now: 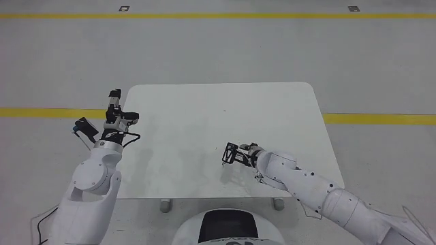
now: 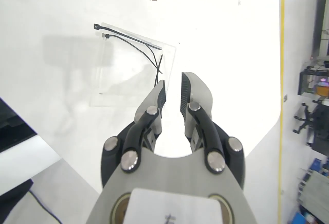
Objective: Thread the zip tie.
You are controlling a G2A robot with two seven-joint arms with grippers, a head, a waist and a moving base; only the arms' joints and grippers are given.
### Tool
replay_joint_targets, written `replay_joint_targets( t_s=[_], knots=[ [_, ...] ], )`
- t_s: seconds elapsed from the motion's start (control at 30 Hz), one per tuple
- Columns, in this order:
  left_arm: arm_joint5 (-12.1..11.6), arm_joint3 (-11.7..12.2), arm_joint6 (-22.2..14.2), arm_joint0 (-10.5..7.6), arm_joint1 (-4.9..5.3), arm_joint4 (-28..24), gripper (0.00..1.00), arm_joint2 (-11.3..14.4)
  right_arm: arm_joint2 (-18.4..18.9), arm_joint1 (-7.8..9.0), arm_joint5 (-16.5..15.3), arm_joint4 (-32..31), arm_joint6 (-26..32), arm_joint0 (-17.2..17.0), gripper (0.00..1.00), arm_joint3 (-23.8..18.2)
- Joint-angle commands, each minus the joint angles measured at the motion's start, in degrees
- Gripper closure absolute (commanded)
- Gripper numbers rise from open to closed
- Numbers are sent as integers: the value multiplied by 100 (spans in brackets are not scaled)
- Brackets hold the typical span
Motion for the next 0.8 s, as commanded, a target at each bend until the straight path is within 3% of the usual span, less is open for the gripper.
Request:
replay_joint_targets(
  t_s=[0.0, 0.27, 0.5, 0.77],
  knots=[
    [0, 0, 0, 0, 0, 0, 0, 0, 184, 42, -143, 195, -191, -55, 90, 77],
    [0, 0, 0, 0, 0, 0, 0, 0, 514, 91, -708, 513, -512, -144, 73, 307],
    [0, 0, 0, 0, 0, 0, 0, 0, 520, 25, -842, 559, -680, -108, 74, 568],
    [0, 0, 0, 0, 0, 0, 0, 0, 230, -113, -842, 741, -864, 158, 74, 986]
  ],
)
